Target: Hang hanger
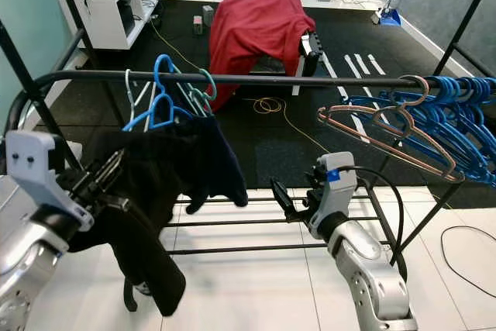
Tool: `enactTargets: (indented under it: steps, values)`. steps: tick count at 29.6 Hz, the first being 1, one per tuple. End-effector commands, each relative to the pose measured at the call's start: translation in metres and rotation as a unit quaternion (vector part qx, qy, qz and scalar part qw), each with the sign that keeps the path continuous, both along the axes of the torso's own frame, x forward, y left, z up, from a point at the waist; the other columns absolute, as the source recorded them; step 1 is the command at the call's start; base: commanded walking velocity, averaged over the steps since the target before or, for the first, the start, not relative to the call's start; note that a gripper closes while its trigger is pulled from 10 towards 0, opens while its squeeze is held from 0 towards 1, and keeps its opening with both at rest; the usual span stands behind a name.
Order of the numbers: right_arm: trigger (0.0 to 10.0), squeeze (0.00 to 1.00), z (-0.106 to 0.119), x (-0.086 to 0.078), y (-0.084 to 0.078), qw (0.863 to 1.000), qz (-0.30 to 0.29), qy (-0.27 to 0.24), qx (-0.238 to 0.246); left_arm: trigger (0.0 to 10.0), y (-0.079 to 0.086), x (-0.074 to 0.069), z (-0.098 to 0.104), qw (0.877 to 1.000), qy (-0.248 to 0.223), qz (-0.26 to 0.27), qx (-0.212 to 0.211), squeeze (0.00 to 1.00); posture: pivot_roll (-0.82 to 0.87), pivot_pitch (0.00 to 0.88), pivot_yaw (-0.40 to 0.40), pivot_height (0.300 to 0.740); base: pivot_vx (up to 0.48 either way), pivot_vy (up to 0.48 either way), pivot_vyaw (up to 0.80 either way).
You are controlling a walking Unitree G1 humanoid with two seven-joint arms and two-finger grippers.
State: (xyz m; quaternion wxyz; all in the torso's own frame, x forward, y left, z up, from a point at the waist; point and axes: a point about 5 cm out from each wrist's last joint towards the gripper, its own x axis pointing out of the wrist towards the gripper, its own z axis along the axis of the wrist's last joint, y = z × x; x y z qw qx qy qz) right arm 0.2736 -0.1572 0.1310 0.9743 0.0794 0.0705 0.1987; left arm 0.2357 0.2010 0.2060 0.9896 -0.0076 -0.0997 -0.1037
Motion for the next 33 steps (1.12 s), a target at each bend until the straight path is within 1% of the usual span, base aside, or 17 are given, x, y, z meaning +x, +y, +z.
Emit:
enactTargets:
  steps: [1, 5, 6, 7, 9, 12, 14, 18, 19, 21, 22, 23, 24, 25, 26, 32, 33]
  values:
    - [10.0, 0.00, 0.001, -0.001, -0.002, 1.000, -0.004, 0.002, 0.002, 10.0, -0.003, 0.005, 0.001, 1.000, -0.012, 0.024, 0.009, 0.00, -0.06, 0.024, -0.055, 0.740, 0.000, 0.000, 0.00]
    - [10.0, 0.00, 0.001, -0.001, -0.002, 1.000, -0.005, 0.002, 0.003, 10.0, -0.005, 0.008, 0.000, 0.999, -0.015, 0.033, 0.009, 0.00, -0.06, 0.024, -0.055, 0.740, 0.000, 0.000, 0.00]
    - [10.0, 0.00, 0.001, -0.001, -0.002, 1.000, -0.005, 0.002, 0.004, 10.0, -0.013, 0.015, 0.002, 0.998, -0.025, 0.051, -0.002, 0.00, -0.07, 0.025, -0.049, 0.740, 0.000, 0.000, 0.00]
    - [10.0, 0.00, 0.001, -0.001, -0.002, 1.000, -0.005, 0.002, 0.004, 10.0, -0.013, 0.015, 0.002, 0.998, -0.025, 0.051, -0.002, 0.00, -0.07, 0.025, -0.049, 0.740, 0.000, 0.000, 0.00]
    - [10.0, 0.00, 0.001, -0.001, -0.001, 1.000, -0.008, 0.001, 0.005, 10.0, -0.033, 0.030, 0.005, 0.996, -0.042, 0.064, -0.034, 0.00, -0.07, 0.025, -0.044, 0.740, 0.000, 0.000, 0.00]
    - [10.0, 0.00, 0.002, -0.002, -0.001, 1.000, -0.008, 0.000, 0.006, 10.0, -0.039, 0.033, 0.007, 0.996, -0.047, 0.064, -0.043, 0.00, -0.07, 0.025, -0.041, 0.740, 0.000, 0.000, 0.00]
    - [10.0, 0.00, 0.001, -0.002, 0.000, 1.000, -0.009, 0.000, 0.007, 10.0, -0.050, 0.038, 0.005, 0.997, -0.043, 0.048, -0.047, 0.00, -0.08, 0.026, -0.037, 0.740, 0.000, 0.000, 0.00]
    - [10.0, 0.00, 0.001, -0.002, 0.000, 1.000, -0.010, 0.000, 0.007, 10.0, -0.054, 0.039, 0.004, 0.997, -0.039, 0.042, -0.047, 0.00, -0.08, 0.026, -0.037, 0.740, 0.000, 0.000, 0.00]
    - [10.0, 0.00, 0.001, -0.003, 0.000, 1.000, -0.011, 0.000, 0.008, 10.0, -0.060, 0.039, -0.007, 0.999, -0.019, 0.030, -0.035, 0.00, -0.08, 0.030, -0.032, 0.740, 0.000, 0.000, 0.00]
    - [10.0, 0.00, 0.001, -0.003, 0.000, 1.000, -0.011, 0.000, 0.008, 10.0, -0.060, 0.039, -0.007, 0.999, -0.019, 0.030, -0.035, 0.00, -0.08, 0.030, -0.032, 0.740, 0.000, 0.000, 0.00]
    - [10.0, 0.00, 0.002, -0.003, 0.000, 1.000, -0.012, 0.001, 0.008, 10.0, -0.065, 0.037, -0.018, 0.999, 0.003, 0.021, -0.027, 0.00, -0.08, 0.032, -0.032, 0.740, 0.000, 0.000, 0.00]
    - [10.0, 0.00, 0.002, -0.003, 0.000, 1.000, -0.012, 0.001, 0.008, 10.0, -0.065, 0.037, -0.018, 0.999, 0.003, 0.021, -0.027, 0.00, -0.08, 0.032, -0.032, 0.740, 0.000, 0.000, 0.00]
    - [10.0, 0.00, 0.002, -0.003, -0.001, 1.000, -0.012, 0.001, 0.009, 10.0, -0.068, 0.032, -0.030, 0.999, 0.026, 0.009, -0.019, 0.00, -0.08, 0.034, -0.035, 0.740, 0.000, 0.000, 0.00]
    - [10.0, 0.00, 0.002, -0.003, -0.001, 1.000, -0.012, 0.001, 0.009, 10.0, -0.068, 0.032, -0.030, 0.999, 0.026, 0.009, -0.019, 0.00, -0.08, 0.034, -0.035, 0.740, 0.000, 0.000, 0.00]
    - [10.0, 0.00, 0.002, -0.003, -0.001, 1.000, -0.012, 0.001, 0.009, 10.0, -0.071, 0.028, -0.040, 0.999, 0.046, 0.003, -0.012, 0.00, -0.08, 0.035, -0.035, 0.740, 0.000, 0.000, 0.00]
    - [10.0, 0.00, 0.002, -0.003, -0.001, 1.000, -0.012, 0.003, 0.008, 10.0, -0.075, 0.021, -0.051, 0.997, 0.078, -0.016, -0.012, 0.00, -0.07, 0.035, -0.039, 0.740, 0.000, 0.000, 0.00]
    - [10.0, 0.00, 0.002, -0.002, -0.001, 1.000, -0.011, 0.003, 0.008, 10.0, -0.078, 0.019, -0.055, 0.995, 0.093, -0.023, -0.010, 0.00, -0.07, 0.035, -0.040, 0.740, 0.000, 0.000, 0.00]
